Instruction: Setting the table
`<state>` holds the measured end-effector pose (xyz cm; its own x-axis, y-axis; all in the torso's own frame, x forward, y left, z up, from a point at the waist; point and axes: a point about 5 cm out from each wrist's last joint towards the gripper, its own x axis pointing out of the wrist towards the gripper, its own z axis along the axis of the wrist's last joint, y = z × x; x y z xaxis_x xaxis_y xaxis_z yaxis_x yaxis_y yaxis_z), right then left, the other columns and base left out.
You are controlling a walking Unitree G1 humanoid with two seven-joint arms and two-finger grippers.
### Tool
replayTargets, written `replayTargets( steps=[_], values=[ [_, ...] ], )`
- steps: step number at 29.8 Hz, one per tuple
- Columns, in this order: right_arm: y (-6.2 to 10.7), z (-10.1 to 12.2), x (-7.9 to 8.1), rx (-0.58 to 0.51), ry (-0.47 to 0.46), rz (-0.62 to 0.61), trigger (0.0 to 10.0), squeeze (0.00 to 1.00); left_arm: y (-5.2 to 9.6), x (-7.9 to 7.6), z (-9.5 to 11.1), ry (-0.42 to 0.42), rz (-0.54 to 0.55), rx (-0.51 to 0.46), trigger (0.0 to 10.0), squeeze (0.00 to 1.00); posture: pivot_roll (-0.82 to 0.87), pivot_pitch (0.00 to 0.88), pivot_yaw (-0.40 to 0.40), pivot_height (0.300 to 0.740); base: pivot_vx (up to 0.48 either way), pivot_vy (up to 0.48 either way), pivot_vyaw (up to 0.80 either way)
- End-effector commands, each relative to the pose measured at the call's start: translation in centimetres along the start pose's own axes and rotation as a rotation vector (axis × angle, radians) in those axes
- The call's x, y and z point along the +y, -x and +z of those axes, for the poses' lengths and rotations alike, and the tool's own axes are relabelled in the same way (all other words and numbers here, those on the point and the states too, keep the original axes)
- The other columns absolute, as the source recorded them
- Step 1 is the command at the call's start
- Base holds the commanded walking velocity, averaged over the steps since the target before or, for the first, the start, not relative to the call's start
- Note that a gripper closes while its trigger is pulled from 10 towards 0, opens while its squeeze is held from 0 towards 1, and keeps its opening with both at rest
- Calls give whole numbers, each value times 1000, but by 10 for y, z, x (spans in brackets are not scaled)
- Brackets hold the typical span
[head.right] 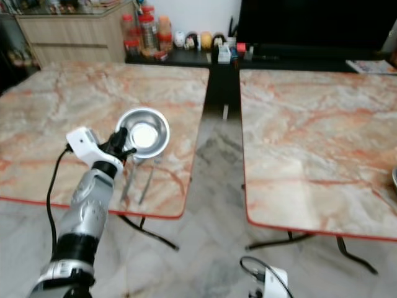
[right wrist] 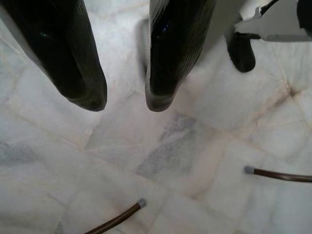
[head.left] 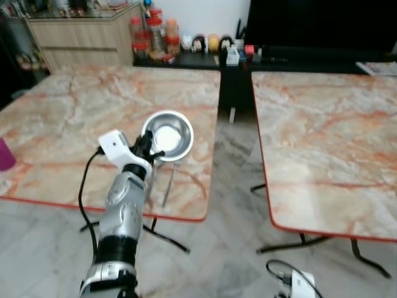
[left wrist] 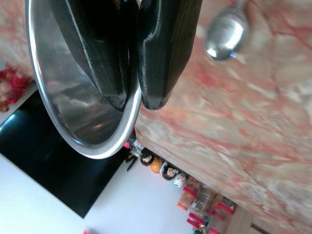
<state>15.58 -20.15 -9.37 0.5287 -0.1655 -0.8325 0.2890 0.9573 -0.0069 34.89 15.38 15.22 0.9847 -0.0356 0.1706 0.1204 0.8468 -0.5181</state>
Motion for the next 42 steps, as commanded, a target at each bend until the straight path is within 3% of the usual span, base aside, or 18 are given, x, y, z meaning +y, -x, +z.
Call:
replayTargets(
  steps=[1,11,42],
  values=[
    [0,-1,-5,2,10,-10,10000,0,-1,-8,2,10,-18,-16,10000,0,-12,0,8,725,0,-341,0],
    [1,-2,-4,4,8,-9,10000,0,-6,-10,12,36,-18,-48,10000,0,-9,0,9,725,0,-345,0],
    [1,-3,-6,-12,-9,-15,10000,0,1,-5,9,39,-7,-31,10000,0,-18,0,16,725,0,-344,0]
  ],
)
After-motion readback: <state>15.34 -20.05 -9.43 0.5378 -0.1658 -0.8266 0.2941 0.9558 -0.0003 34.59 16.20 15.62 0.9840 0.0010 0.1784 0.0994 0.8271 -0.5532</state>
